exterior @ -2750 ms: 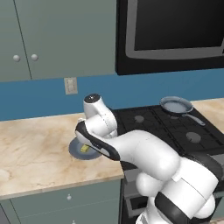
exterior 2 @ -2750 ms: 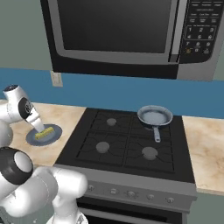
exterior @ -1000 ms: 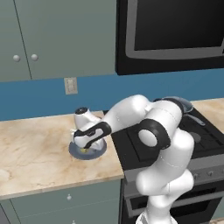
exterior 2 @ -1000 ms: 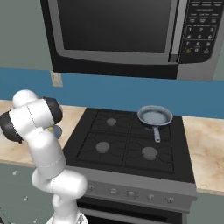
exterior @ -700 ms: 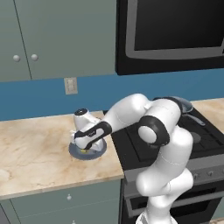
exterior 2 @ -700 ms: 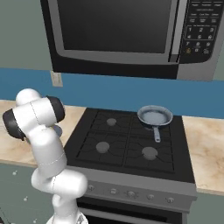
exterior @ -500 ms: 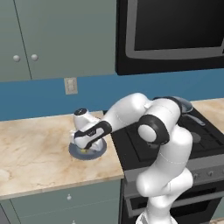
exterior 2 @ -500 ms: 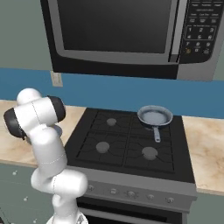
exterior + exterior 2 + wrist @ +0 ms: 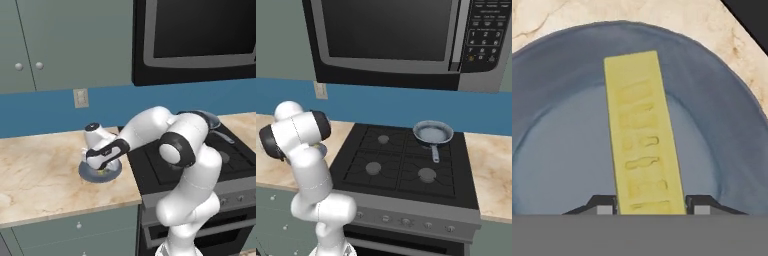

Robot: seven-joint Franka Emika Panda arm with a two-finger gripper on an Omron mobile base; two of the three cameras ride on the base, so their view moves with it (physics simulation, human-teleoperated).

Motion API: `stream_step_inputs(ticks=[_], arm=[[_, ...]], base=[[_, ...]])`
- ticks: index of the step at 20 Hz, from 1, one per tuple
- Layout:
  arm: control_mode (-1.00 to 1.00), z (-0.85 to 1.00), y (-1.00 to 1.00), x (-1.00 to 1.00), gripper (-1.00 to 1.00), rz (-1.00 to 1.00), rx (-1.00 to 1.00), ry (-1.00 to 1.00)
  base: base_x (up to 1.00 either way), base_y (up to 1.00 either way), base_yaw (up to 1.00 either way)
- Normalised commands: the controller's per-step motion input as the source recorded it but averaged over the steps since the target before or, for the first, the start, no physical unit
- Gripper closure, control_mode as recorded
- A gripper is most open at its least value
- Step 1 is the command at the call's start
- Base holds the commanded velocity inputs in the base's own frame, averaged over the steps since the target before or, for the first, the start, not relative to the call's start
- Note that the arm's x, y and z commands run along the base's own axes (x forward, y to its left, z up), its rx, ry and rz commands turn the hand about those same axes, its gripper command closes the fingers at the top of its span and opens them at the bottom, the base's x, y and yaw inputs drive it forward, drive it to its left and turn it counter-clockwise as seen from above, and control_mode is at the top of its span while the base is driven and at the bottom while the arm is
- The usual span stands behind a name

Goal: Pick up the butter stick and place it in the pan. Then turn on the burner for the pan.

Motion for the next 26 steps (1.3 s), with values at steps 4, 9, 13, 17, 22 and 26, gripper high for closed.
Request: stream_step_inputs(ticks=[4, 9, 13, 17, 22, 26], arm=[[-1.00, 0.10, -0.45, -0.43, 1.00, 0.00, 0.01, -0.32], [-1.00, 0.60, -0.39, -0.54, 1.00, 0.00, 0.00, -0.41], [-1.00, 0.96, -0.29, -0.24, 1.00, 0.00, 0.00, -0.36], [-1.00, 1.00, -0.23, -0.02, 1.00, 0.00, 0.00, -0.24], [-1.00, 0.77, -0.42, -0.09, 1.00, -0.08, 0.04, -0.07], [-1.00, 0.51, -0.63, -0.21, 1.00, -0.16, 0.13, 0.03]], base=[[0.00, 0.00, 0.00], [0.00, 0.00, 0.00], [0.00, 0.00, 0.00], [0.00, 0.00, 0.00], [0.00, 0.00, 0.00], [0.00, 0.00, 0.00]])
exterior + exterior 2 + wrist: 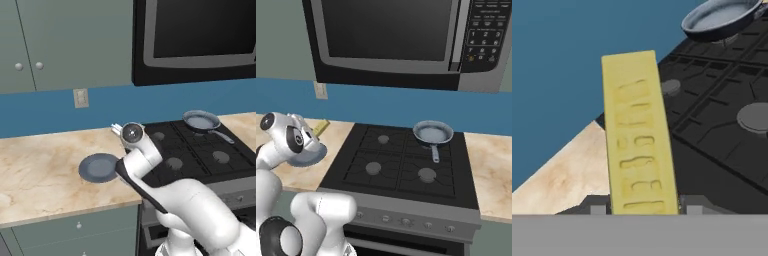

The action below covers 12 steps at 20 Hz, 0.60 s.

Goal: Pick up the butter stick and place it in the pan. Then turn on the burner for the pan.

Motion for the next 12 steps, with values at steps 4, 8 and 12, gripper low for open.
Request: stream_step_inputs(ticks=[4, 8, 12], arm=[[-1.00, 0.33, -0.76, -0.32, 1.00, -0.19, 0.13, 0.09], [-1.00, -0.06, -0.80, -0.37, 1.00, -0.19, 0.07, 0.02], [-1.00, -0.23, -0.53, -0.23, 1.00, -0.06, 0.00, 0.00]], base=[[0.00, 0.00, 0.00], [0.00, 0.00, 0.00], [0.00, 0.00, 0.00]])
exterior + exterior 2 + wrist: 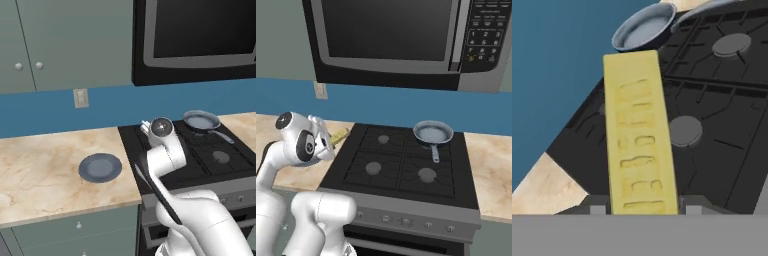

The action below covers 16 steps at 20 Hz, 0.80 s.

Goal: Pick up the butter stick and place it in the pan. Then turn on the burner for the pan.

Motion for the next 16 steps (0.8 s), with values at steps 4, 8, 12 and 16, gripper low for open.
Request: stream_step_inputs(ticks=[4, 8, 12, 16], arm=[[-1.00, -0.04, -0.82, -0.28, 1.00, -0.06, 0.01, 0.00], [-1.00, 0.08, -0.91, -0.08, 1.00, -0.06, 0.03, 0.00], [-1.00, 0.11, -0.97, 0.00, 1.00, -0.04, 0.03, 0.00], [-1.00, 0.22, -0.89, 0.04, 1.00, 0.00, 0.05, 0.00]], base=[[0.00, 0.00, 0.00], [0.00, 0.00, 0.00], [0.00, 0.00, 0.00], [0.00, 0.00, 0.00]])
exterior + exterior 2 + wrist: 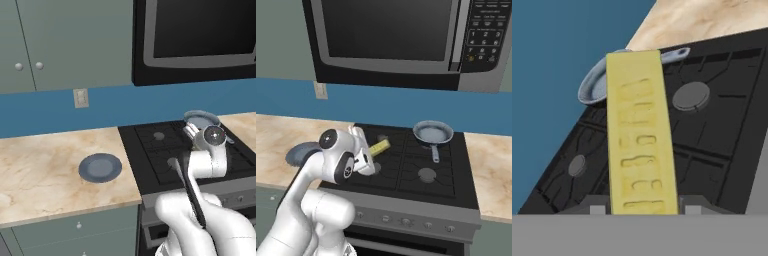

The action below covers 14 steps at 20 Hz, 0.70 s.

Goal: Pick up the butter stick and place it in the pan. Then turn on the burner for the pan.

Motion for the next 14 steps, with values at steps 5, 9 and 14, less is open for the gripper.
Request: stream_step_inputs(ticks=[5, 9, 14], arm=[[-1.00, 0.31, -0.69, 0.38, 1.00, 0.00, 0.08, 0.00], [-1.00, 0.29, -0.63, 0.50, 1.00, 0.00, 0.05, 0.00], [-1.00, 0.33, -0.54, 0.62, 1.00, 0.00, 0.06, 0.00]], base=[[0.00, 0.00, 0.00], [0.00, 0.00, 0.00], [0.00, 0.00, 0.00]])
